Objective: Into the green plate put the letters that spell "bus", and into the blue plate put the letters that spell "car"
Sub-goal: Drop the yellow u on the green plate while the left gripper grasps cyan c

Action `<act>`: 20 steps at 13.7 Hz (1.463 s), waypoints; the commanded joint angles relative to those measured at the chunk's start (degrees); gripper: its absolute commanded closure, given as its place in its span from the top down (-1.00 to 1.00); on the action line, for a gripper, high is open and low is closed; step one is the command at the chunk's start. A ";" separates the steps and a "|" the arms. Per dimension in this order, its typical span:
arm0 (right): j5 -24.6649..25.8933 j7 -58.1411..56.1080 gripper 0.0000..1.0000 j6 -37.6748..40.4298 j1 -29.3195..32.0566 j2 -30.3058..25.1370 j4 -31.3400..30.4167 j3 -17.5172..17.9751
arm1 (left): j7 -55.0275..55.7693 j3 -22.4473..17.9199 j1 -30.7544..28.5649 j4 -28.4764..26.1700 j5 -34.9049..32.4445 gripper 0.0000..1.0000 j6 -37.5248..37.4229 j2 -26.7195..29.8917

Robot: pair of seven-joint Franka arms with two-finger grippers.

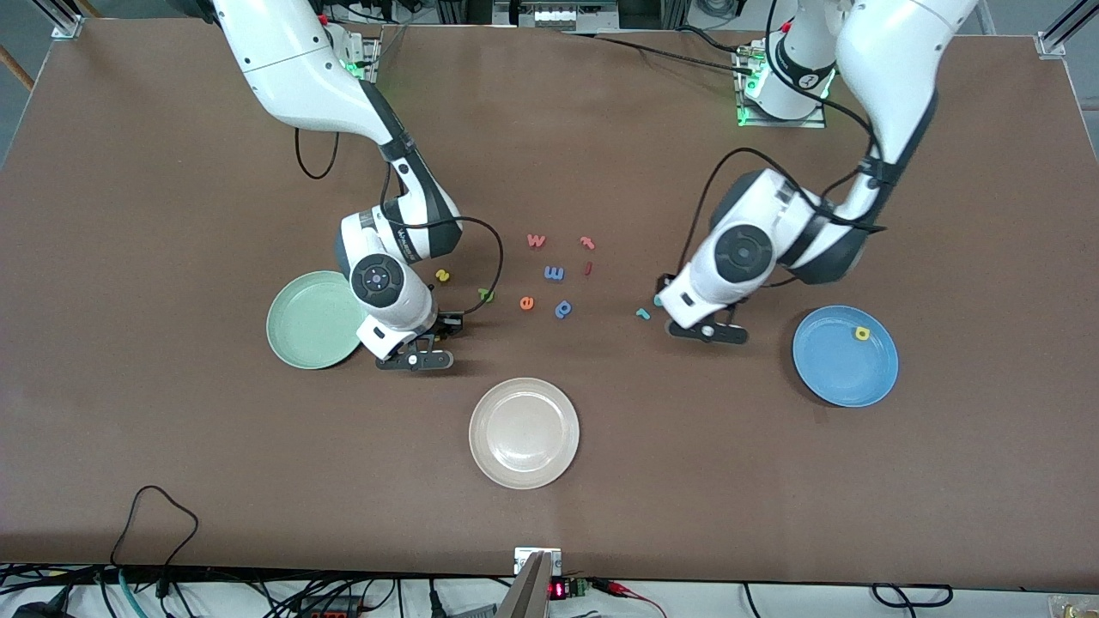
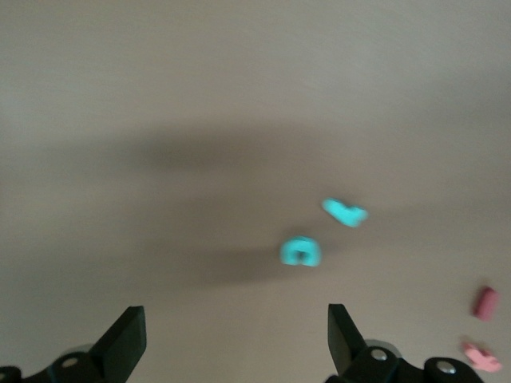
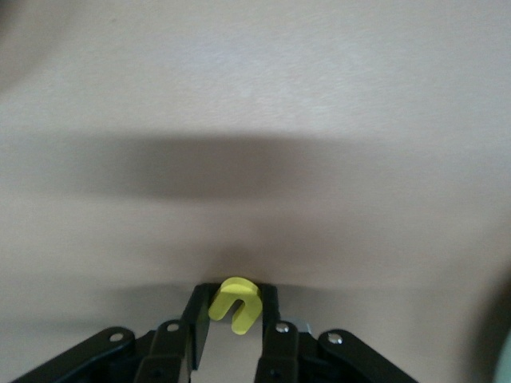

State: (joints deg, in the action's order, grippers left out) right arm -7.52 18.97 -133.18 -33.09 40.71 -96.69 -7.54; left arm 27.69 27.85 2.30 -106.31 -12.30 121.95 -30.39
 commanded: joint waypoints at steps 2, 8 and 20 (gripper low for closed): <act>0.32 -9.18 -1.00 11.86 6.87 -9.31 -2.98 -0.55 | 0.34 0.80 0.07 -7.23 -3.06 0.89 10.91 0.07; 1.72 -14.21 -1.00 10.42 10.67 -12.41 -9.11 -3.71 | 0.78 0.36 -0.10 -7.59 -7.74 0.20 17.35 -4.14; 0.85 -12.75 1.00 1.42 11.40 -14.60 -17.92 -2.23 | 1.40 -0.08 -0.63 -7.33 -12.84 -0.71 16.84 -4.77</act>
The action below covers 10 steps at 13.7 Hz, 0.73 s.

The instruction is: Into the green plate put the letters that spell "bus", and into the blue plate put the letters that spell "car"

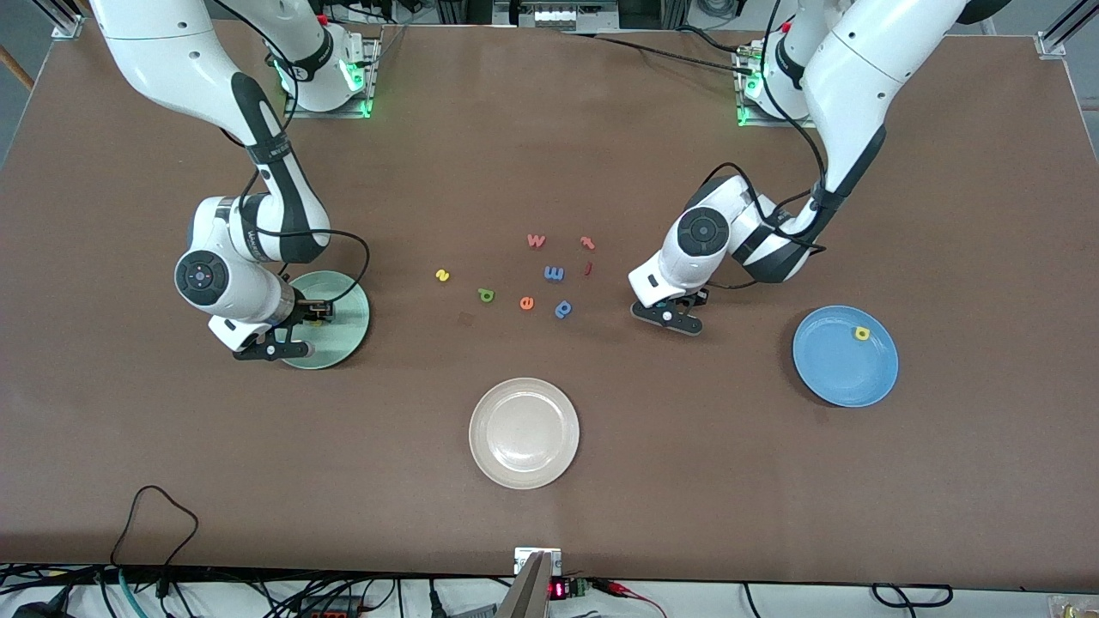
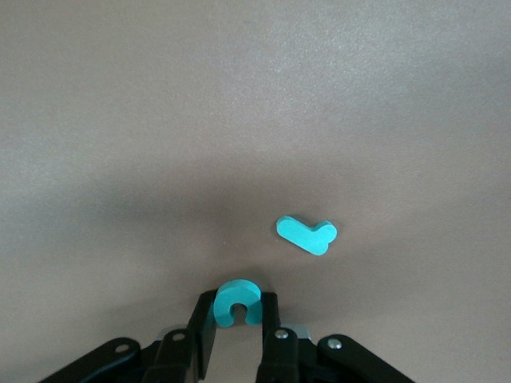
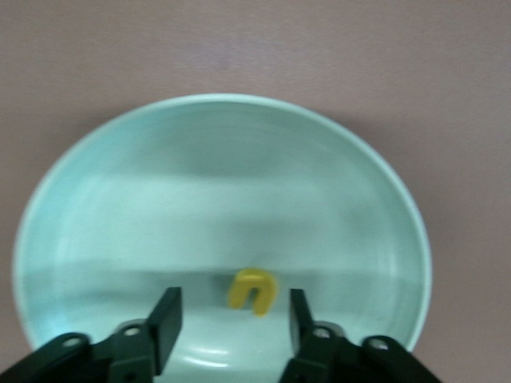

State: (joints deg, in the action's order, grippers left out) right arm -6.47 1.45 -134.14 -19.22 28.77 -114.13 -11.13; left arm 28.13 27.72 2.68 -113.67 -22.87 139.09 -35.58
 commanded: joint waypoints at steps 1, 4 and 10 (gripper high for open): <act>-0.30 7.49 1.00 2.65 -4.92 -3.45 -0.65 1.64 | 0.70 0.05 -1.44 0.03 -2.27 -0.71 -1.27 1.81; -0.39 15.31 1.00 3.62 -12.31 -3.90 -0.66 1.73 | -0.96 0.14 -4.16 4.58 -2.27 -0.73 -15.73 5.60; -1.88 24.64 0.85 1.61 -20.85 -1.26 -0.57 1.73 | -25.65 0.14 -19.61 10.32 -2.27 -0.59 -22.04 5.00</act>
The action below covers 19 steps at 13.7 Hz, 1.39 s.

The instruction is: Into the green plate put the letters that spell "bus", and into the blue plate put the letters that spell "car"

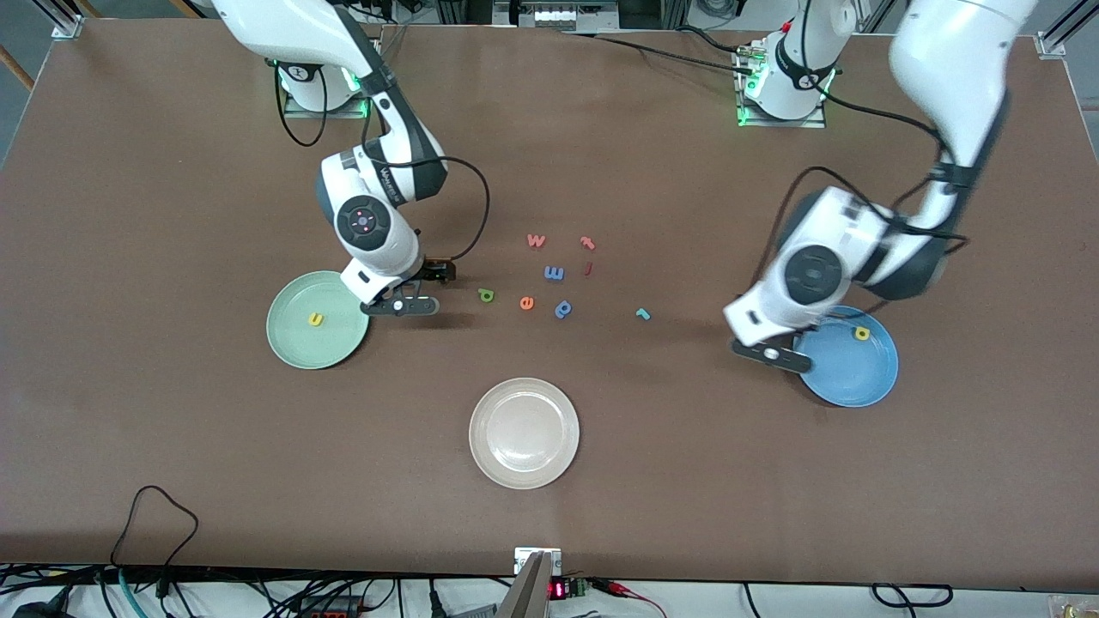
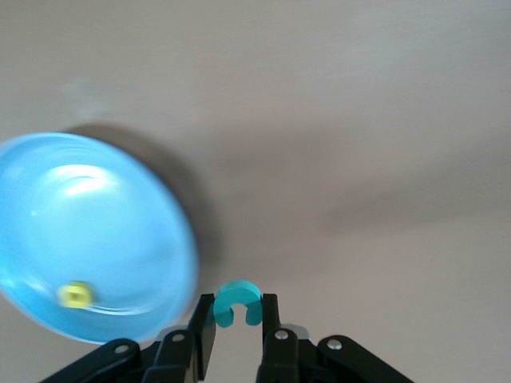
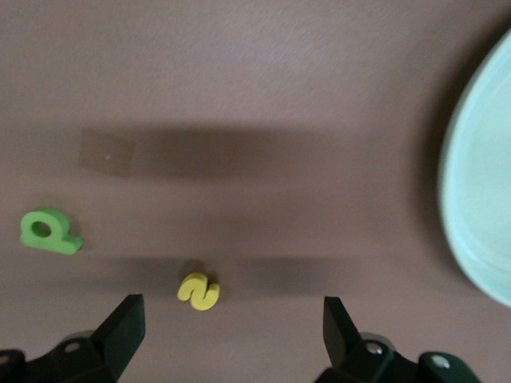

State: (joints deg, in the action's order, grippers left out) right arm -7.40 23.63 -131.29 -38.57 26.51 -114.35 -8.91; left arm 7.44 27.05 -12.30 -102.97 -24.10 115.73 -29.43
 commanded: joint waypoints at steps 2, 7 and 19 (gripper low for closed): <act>-1.03 5.28 0.73 -3.08 -2.39 2.58 -0.35 -0.49 | -5.25 0.54 -5.89 -0.48 -1.13 -0.58 2.66 -2.21; -1.12 8.71 0.35 -4.67 -4.41 4.61 -0.26 -0.49 | -4.81 2.29 -8.00 -0.48 -0.86 1.00 2.22 -2.57; -1.12 8.71 -0.15 -5.02 -3.80 6.10 -0.44 -0.49 | 59.72 10.03 6.22 1.37 2.21 1.00 6.86 -7.48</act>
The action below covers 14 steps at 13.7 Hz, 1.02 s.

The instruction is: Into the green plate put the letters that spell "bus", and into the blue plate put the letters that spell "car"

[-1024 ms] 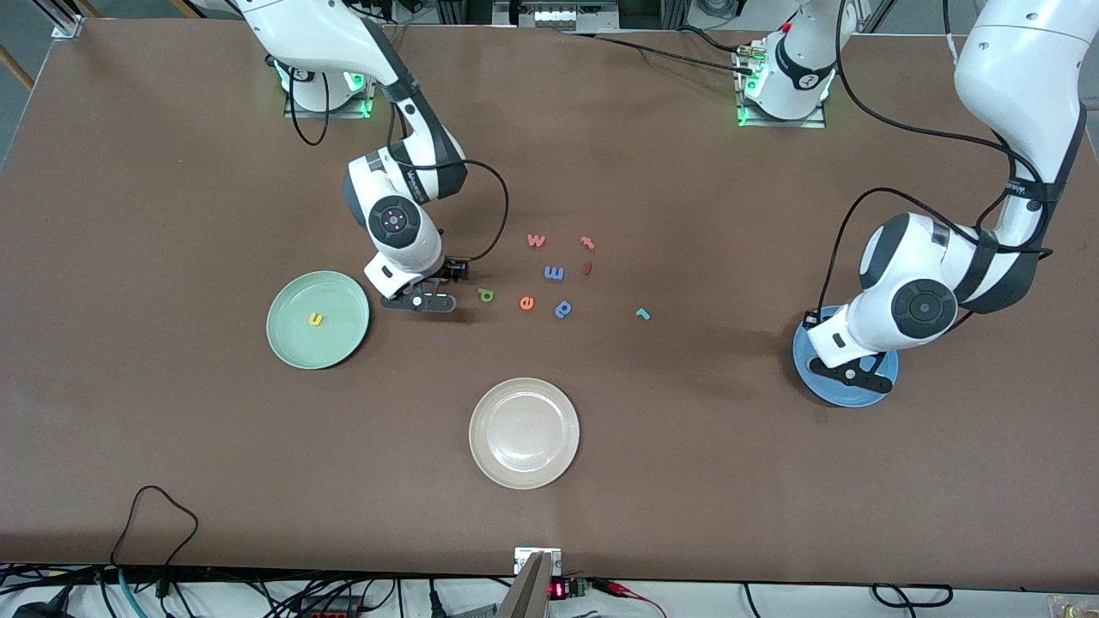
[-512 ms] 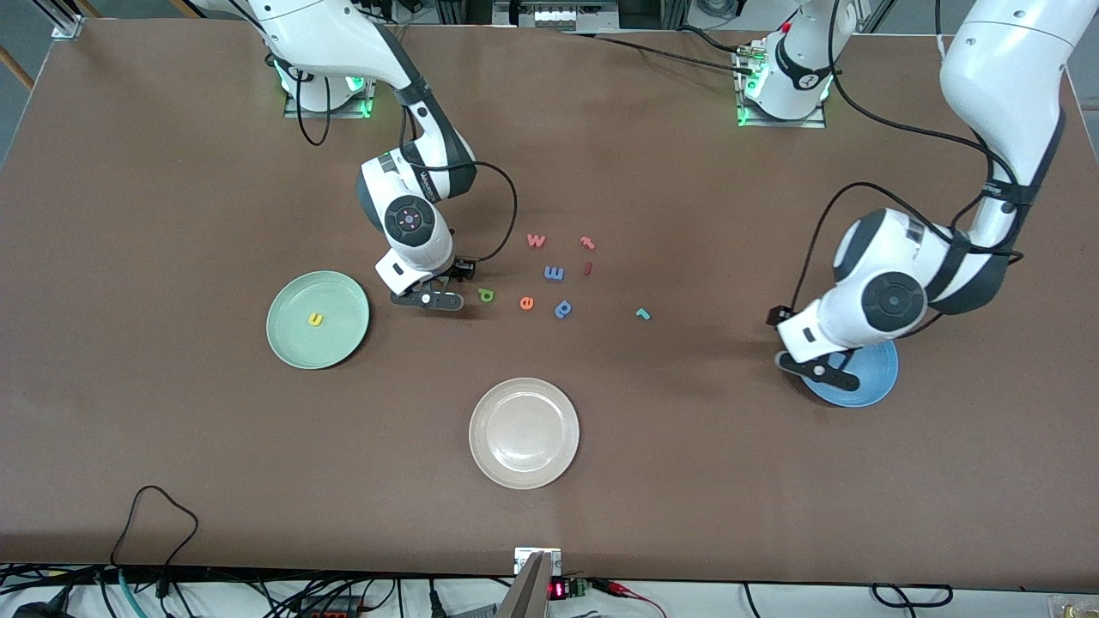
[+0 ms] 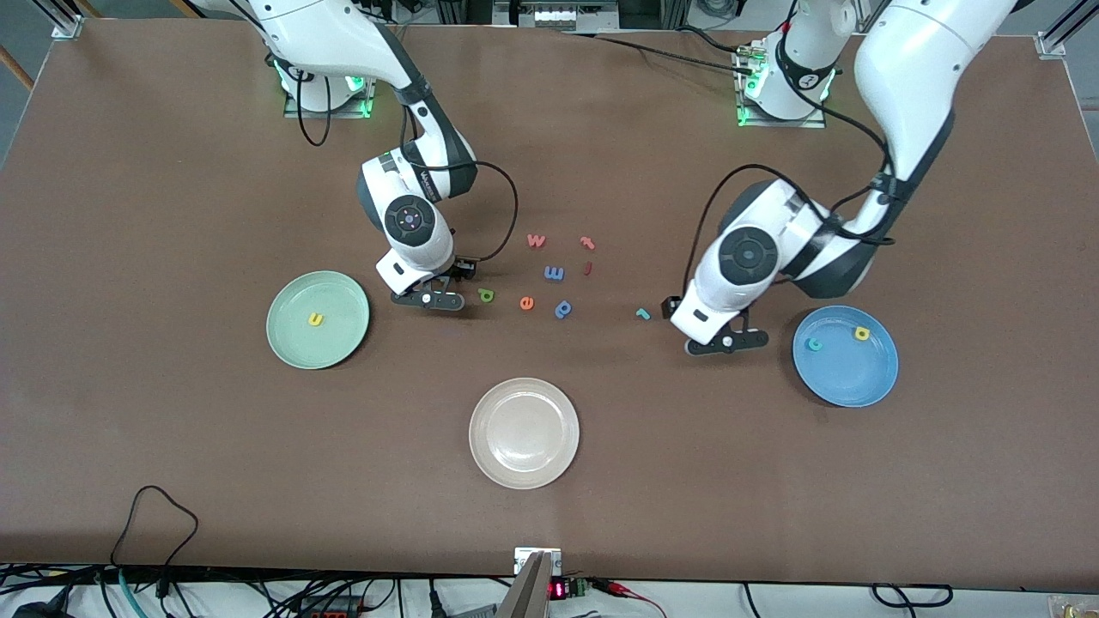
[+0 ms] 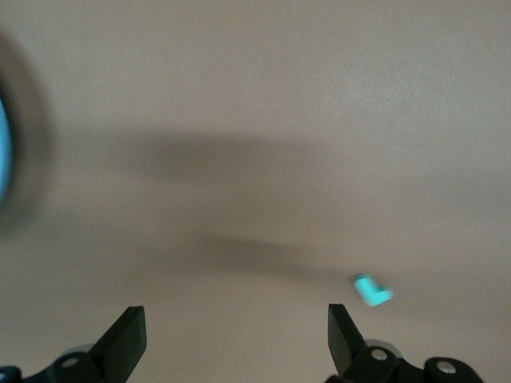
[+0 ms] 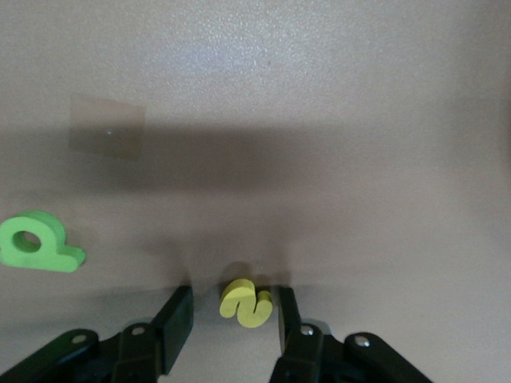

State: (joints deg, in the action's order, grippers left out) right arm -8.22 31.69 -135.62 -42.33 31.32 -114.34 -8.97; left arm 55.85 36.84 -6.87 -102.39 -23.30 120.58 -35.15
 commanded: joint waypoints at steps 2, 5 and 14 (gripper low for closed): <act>-0.30 0.13 -0.35 -0.78 0.23 1.38 -0.45 -0.43 | 23.64 0.16 2.82 -0.26 1.33 1.00 7.88 -3.61; -0.30 -0.40 -0.57 -0.70 -0.03 1.21 -0.36 -0.43 | 25.89 -0.19 3.09 -4.30 0.36 0.56 15.38 -4.05; 1.01 -15.49 -0.65 12.68 10.23 -4.52 6.76 -5.09 | 26.50 -0.36 3.80 -3.87 -9.75 -0.02 17.58 -8.36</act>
State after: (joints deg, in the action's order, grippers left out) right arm -7.92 21.34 -123.64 -36.58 25.87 -108.51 -14.41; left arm 81.09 36.66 -3.51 -106.60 -31.24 137.53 -43.34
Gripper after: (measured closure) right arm 0.714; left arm 0.485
